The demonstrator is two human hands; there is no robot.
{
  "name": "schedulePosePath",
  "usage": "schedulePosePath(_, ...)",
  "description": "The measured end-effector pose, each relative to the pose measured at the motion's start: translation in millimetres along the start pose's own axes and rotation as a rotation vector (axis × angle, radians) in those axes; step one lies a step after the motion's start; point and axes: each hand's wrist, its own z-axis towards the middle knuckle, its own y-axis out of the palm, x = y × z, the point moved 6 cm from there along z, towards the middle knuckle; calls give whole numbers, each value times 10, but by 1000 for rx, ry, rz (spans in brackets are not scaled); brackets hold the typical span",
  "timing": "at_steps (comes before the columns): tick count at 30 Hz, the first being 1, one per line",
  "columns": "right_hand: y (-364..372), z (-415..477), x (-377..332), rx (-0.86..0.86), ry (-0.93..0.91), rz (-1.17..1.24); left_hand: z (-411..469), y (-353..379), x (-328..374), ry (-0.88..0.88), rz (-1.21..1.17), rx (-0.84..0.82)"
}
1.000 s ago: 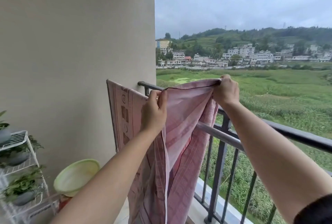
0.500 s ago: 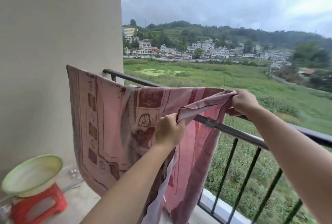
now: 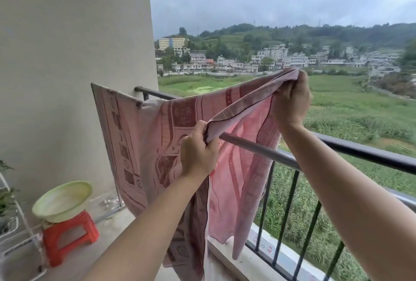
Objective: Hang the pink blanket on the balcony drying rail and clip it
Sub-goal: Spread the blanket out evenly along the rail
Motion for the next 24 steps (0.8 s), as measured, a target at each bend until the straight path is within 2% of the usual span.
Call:
schedulePosePath(1, -243, 10, -102, 103, -102, 85, -132, 63, 151, 2, 22, 0)
schedulePosePath(2, -419, 33, -135, 134, -149, 138, -263, 139, 303, -1, 48, -2)
schedulePosePath(4, -637, 94, -48, 38, -108, 111, -541, 321, 561, -27, 91, -29)
schedulePosePath(7, -848, 56, 414, -235, 137, -31, -962, 577, 812, -103, 129, -118)
schedulePosePath(10, -1080, -78, 858, -446, 440, -60, -1258, 712, 1097, -130, 184, -145)
schedulePosePath(12, -1293, -85, 1013, -441, 627, 39, -1344, 803, 1345, -151, 217, -160)
schedulePosePath(13, -1439, -43, 1024, -386, 654, 94, -1349, 849, 1505, -140, 212, -154)
schedulePosePath(14, -1613, 35, 997, -305, 624, 131, -1332, 888, 1683, -109, 185, -140)
schedulePosePath(17, -2244, 265, 786, -57, 345, 144, -1296, 1017, 2225, 14, 51, -132)
schedulePosePath(19, -2572, 307, 707, -9, 243, 148, -1372, 1128, 2480, 50, -2, -168)
schedulePosePath(21, -2811, 275, 739, -92, 254, 17, -1565, 1224, 2608, 56, -27, -223)
schedulePosePath(24, -3144, 95, 954, -318, 427, -226, -1937, 1242, 2660, 47, -47, -306)
